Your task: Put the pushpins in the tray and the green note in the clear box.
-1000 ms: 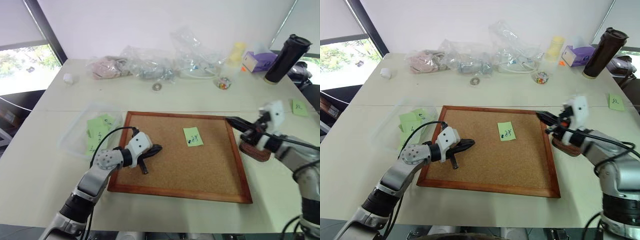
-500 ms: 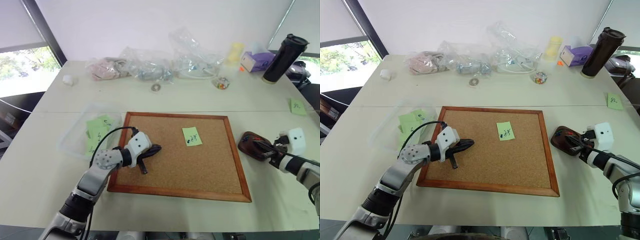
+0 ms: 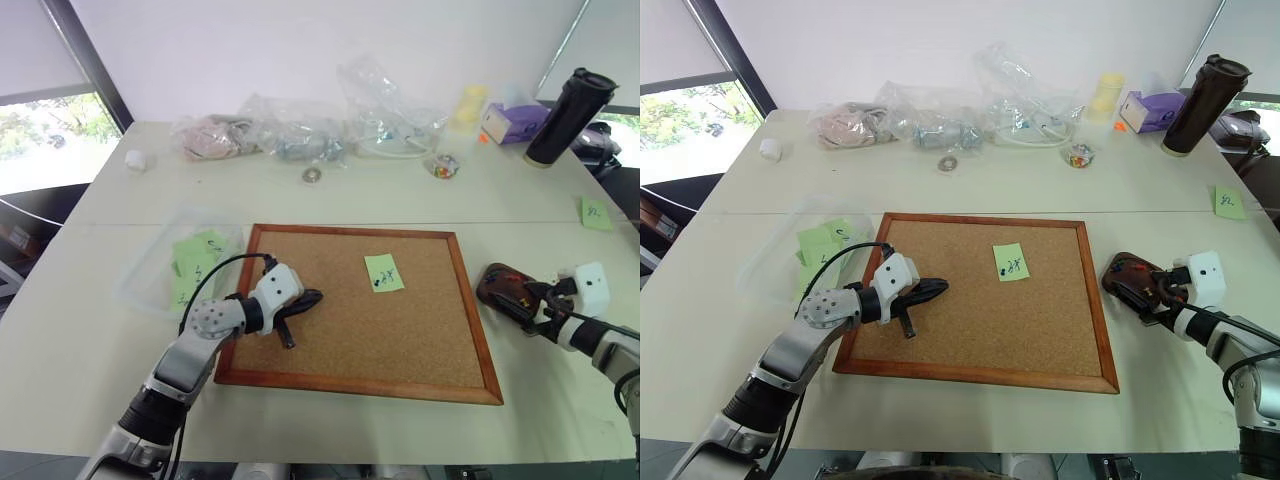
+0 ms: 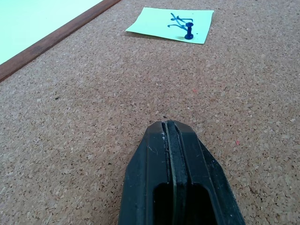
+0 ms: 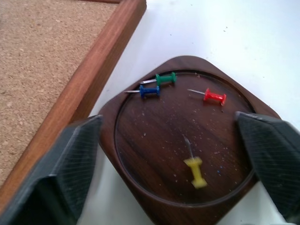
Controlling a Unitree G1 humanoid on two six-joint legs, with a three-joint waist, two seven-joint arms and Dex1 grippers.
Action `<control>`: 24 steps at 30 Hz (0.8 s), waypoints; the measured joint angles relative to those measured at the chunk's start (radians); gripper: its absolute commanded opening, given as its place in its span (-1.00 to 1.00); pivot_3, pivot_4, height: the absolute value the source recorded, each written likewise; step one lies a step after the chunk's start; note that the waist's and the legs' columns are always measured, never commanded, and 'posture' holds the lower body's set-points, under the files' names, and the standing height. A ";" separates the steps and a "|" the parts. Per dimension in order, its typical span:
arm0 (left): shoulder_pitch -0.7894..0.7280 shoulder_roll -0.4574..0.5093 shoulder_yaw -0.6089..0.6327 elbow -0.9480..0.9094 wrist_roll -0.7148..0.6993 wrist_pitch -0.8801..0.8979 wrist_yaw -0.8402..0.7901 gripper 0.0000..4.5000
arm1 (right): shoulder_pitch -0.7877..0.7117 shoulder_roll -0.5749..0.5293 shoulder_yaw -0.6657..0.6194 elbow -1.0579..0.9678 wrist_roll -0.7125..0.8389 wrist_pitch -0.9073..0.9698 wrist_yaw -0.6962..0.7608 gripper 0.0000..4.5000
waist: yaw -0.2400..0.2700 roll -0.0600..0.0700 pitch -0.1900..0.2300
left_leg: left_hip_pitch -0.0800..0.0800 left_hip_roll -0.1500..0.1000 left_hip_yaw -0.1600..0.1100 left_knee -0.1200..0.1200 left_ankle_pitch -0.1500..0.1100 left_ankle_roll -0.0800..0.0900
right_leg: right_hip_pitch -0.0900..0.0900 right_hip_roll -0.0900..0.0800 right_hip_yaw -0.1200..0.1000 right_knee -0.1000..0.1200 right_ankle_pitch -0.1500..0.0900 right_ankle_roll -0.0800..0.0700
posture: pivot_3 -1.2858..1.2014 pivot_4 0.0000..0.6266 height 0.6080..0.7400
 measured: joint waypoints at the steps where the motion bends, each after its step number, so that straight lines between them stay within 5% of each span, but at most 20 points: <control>1: 0.000 0.000 0.000 0.000 0.000 0.000 0.000 -1.00 | -0.001 -0.001 -0.001 0.000 0.001 0.002 0.000 0.99 | 0.000 0.000 0.000 | 0.000 0.000 0.000 0.000 0.000 0.000 | 0.000 0.000 0.000 0.000 0.000 0.000 | 0.03 -0.52 1.00; 9: 0.000 0.003 0.000 0.001 0.001 0.000 -0.001 -1.00 | -0.069 -0.045 -0.014 -0.188 0.125 0.140 0.020 0.99 | -0.001 0.002 -0.001 | 0.000 0.000 0.000 0.000 0.000 0.001 | 0.000 0.000 0.000 0.000 0.000 0.000 | 0.03 -0.52 1.00; 14: -0.004 0.001 -0.002 0.002 0.000 0.000 -0.005 -1.00 | -0.159 0.016 0.195 -0.331 0.169 0.204 0.030 0.99 | -0.002 -0.001 -0.001 | 0.000 0.000 -0.001 0.000 0.000 0.001 | 0.000 0.000 0.000 0.000 0.000 0.000 | 0.03 -0.52 1.00; 24: 0.002 0.000 0.000 -0.010 0.001 0.008 0.001 -1.00 | -0.244 0.171 0.498 -0.228 0.008 0.110 -0.014 0.99 | -0.003 -0.001 -0.001 | -0.002 0.000 -0.001 0.000 0.003 -0.005 | -0.003 0.000 0.000 0.000 0.000 0.000 | 0.03 -0.52 1.00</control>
